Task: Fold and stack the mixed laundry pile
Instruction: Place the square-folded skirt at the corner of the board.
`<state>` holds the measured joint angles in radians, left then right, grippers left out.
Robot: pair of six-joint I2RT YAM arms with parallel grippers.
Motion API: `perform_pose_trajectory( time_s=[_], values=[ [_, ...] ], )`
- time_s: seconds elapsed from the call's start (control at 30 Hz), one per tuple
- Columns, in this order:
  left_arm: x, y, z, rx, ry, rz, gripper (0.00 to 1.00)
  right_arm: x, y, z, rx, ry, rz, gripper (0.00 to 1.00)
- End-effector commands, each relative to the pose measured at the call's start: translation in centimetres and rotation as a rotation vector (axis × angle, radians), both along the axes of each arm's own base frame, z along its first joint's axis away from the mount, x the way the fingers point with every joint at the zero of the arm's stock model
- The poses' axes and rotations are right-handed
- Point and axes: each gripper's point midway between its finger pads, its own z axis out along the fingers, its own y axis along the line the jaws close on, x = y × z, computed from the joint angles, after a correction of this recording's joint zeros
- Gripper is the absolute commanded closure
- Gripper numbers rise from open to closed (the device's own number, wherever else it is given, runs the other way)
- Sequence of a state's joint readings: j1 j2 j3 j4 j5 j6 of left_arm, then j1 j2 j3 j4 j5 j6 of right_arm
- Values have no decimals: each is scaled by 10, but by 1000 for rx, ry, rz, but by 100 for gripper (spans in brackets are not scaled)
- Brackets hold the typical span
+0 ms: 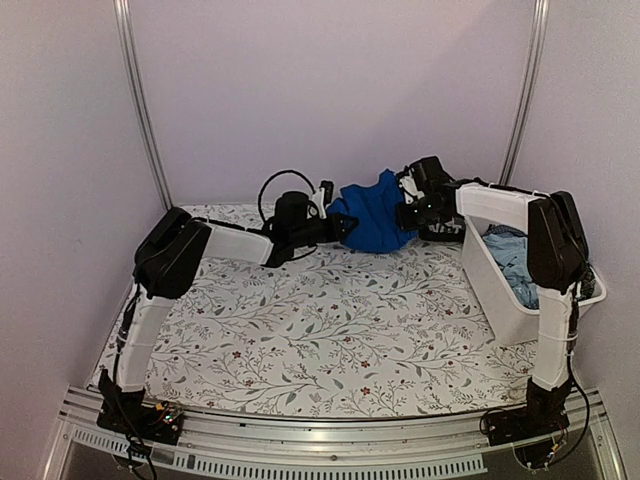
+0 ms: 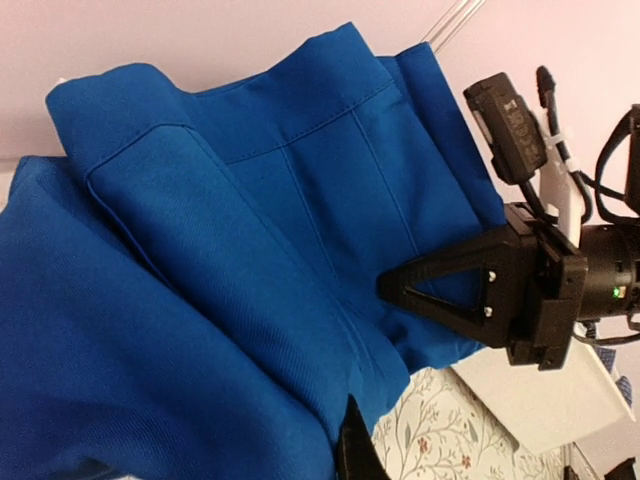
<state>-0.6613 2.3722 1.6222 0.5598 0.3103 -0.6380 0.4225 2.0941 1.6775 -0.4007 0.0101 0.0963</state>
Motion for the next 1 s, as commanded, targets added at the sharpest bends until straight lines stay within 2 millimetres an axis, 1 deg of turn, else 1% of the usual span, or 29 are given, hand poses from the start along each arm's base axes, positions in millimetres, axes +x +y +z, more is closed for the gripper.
perform_pose_trajectory(
  time_s=[0.0, 0.03, 0.07, 0.1, 0.17, 0.2, 0.23, 0.27, 0.3, 0.37, 0.47, 0.5, 0.53, 0.57, 0.6, 0.63, 0.67, 0.73, 0.77, 0.8, 0.83, 0.9, 0.97],
  values=[
    [7, -43, 44, -116, -196, -114, 100, 35, -36, 95, 0, -252, -89, 100],
    [11, -51, 49, -138, -218, -128, 100, 40, -44, 103, -5, -278, -107, 100],
    [15, -59, 47, -153, -224, -137, 100, 44, -51, 112, -7, -302, -123, 100],
    [20, -67, 54, -180, -242, -147, 100, 48, -58, 121, -20, -329, -138, 100],
    [29, -80, 53, -215, -261, -151, 100, 54, -73, 136, -61, -378, -168, 100],
    [35, -84, 55, -239, -275, -139, 100, 57, -81, 141, -85, -399, -179, 100],
    [41, -86, 54, -265, -288, -121, 100, 59, -89, 145, -102, -412, -199, 100],
    [44, -87, 59, -302, -309, -104, 100, 61, -99, 148, -115, -424, -220, 100],
    [49, -85, 57, -329, -320, -76, 100, 61, -107, 147, -134, -432, -236, 100],
    [53, -80, 55, -365, -335, -31, 100, 63, -119, 155, -155, -491, -264, 100],
    [57, -76, 46, -371, -346, 10, 100, 68, -132, 164, -175, -539, -278, 100],
    [59, -75, 42, -374, -340, 25, 98, 71, -133, 166, -174, -550, -273, 100],
    [62, -73, 40, -377, -331, 43, 94, 75, -133, 163, -175, -551, -264, 100],
    [65, -69, 38, -386, -323, 58, 88, 78, -132, 165, -173, -557, -257, 100],
    [69, -65, 37, -398, -313, 78, 76, 82, -129, 162, -176, -555, -246, 100],
    [72, -63, 36, -405, -300, 95, 59, 86, -128, 161, -179, -556, -242, 100],
    [74, -61, 34, -405, -288, 103, 49, 91, -128, 155, -188, -548, -236, 100],
    [80, -56, 25, -398, -253, 115, 34, 97, -125, 151, -192, -550, -221, 100],
    [80, -54, 20, -399, -232, 111, 29, 101, -125, 146, -193, -543, -214, 100],
    [80, -52, 15, -392, -215, 103, 26, 103, -122, 145, -187, -541, -206, 100],
    [79, -51, 13, -385, -201, 97, 24, 105, -121, 140, -187, -531, -200, 100],
    [75, -50, 0, -358, -163, 80, 18, 110, -122, 134, -188, -521, -204, 100],
    [68, -50, -11, -325, -140, 63, 12, 114, -129, 133, -203, -518, -224, 100]
  ],
)
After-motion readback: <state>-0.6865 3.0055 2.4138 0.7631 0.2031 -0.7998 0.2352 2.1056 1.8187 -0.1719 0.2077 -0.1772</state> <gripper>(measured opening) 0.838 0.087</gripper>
